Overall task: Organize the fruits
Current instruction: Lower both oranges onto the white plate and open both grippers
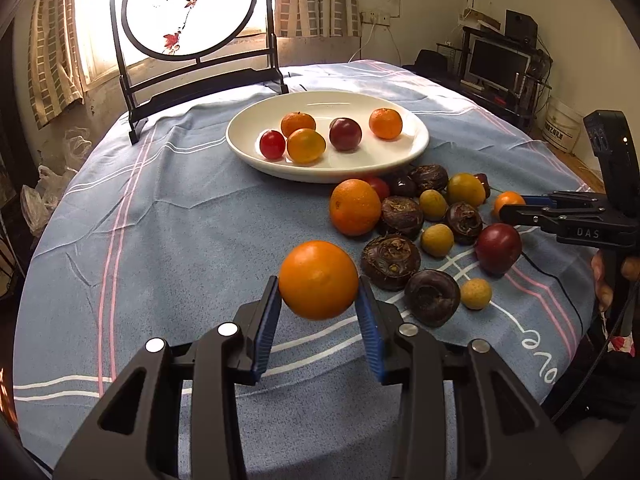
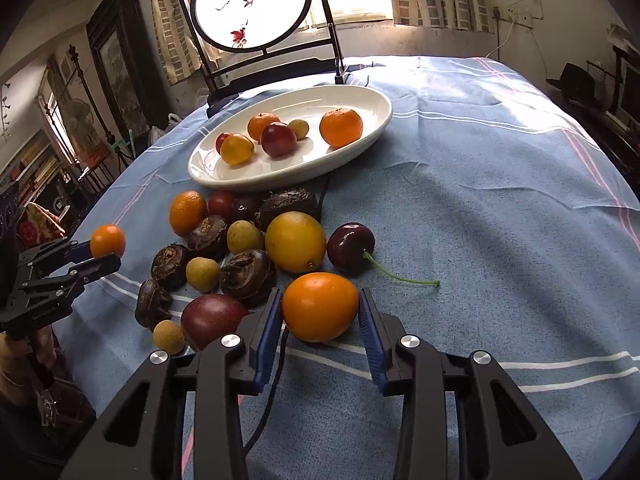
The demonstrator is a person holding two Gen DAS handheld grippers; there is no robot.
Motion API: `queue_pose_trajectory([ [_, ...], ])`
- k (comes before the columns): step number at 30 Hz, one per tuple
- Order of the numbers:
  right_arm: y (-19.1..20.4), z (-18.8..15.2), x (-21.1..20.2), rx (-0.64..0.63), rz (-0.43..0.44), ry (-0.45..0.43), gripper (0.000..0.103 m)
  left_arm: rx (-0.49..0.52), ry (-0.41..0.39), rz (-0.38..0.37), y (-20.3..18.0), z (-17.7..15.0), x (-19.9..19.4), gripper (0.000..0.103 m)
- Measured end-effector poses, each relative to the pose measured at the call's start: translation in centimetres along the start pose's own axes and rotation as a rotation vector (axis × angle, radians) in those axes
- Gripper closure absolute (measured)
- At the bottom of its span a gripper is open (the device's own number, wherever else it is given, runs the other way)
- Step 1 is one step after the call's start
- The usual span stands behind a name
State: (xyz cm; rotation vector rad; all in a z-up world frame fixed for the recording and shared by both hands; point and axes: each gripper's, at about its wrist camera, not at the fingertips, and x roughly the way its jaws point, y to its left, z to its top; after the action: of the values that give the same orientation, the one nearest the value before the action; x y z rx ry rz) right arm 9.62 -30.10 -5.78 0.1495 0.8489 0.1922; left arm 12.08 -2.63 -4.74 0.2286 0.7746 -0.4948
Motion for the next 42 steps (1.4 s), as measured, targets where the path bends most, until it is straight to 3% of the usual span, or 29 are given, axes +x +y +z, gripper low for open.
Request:
queue_pose_trajectory([
  [7,-0.1,0.7,-2.7,-0.006,0.031,-0.074,0.065,-0.010,-0.021,-0.014,0.1,0.8,-0.7,0.066],
  [13,0.2,6.6,-3.8,-0.048,0.049,-0.139,0.065,0.007,-0.051,-0.040,-0.2,5.3,-0.1,0.066],
  [18,-0.1,11.8,-0.2,-0.044,0.081,-0.109,0.065,0.024,-0.040,-0.075,-0.9,10.2,3.7,0.066],
  [24,0.1,13.5,6.1,-0.027,0.072,-0.030,0.065,0.027,0.055,-0.071,-1.6,12.5,10.5,0.066],
  [26,0.2,13.4,6.7,-0.024,0.055,-0.035,0.063,0.010,0.061,-0.064,-1.4,12.6,11.2,0.066],
  [28,0.2,13.1,5.9,-0.012,0.078,-0.075,0.052,-0.030,0.031,-0.082,-0.8,12.7,10.4,0.063],
  [29,0.1,12.9,5.3,-0.011,0.080,-0.094,0.049,-0.040,0.007,-0.083,-0.6,12.7,9.7,0.052],
  [30,0.2,12.7,4.7,-0.016,0.079,-0.107,0.047,-0.044,-0.022,-0.072,-0.5,12.5,8.9,0.034],
  [31,0.2,12.6,4.2,-0.020,0.080,-0.117,0.047,-0.038,-0.043,-0.055,-0.6,12.4,8.2,0.029],
  [36,0.6,9.7,0.5,-0.012,0.097,-0.138,0.045,-0.001,-0.076,-0.048,-1.3,10.2,4.5,0.028],
  [42,1.6,3.3,-2.4,-0.060,0.078,-0.092,0.040,0.015,-0.049,-0.058,-2.0,4.5,1.0,0.023],
])
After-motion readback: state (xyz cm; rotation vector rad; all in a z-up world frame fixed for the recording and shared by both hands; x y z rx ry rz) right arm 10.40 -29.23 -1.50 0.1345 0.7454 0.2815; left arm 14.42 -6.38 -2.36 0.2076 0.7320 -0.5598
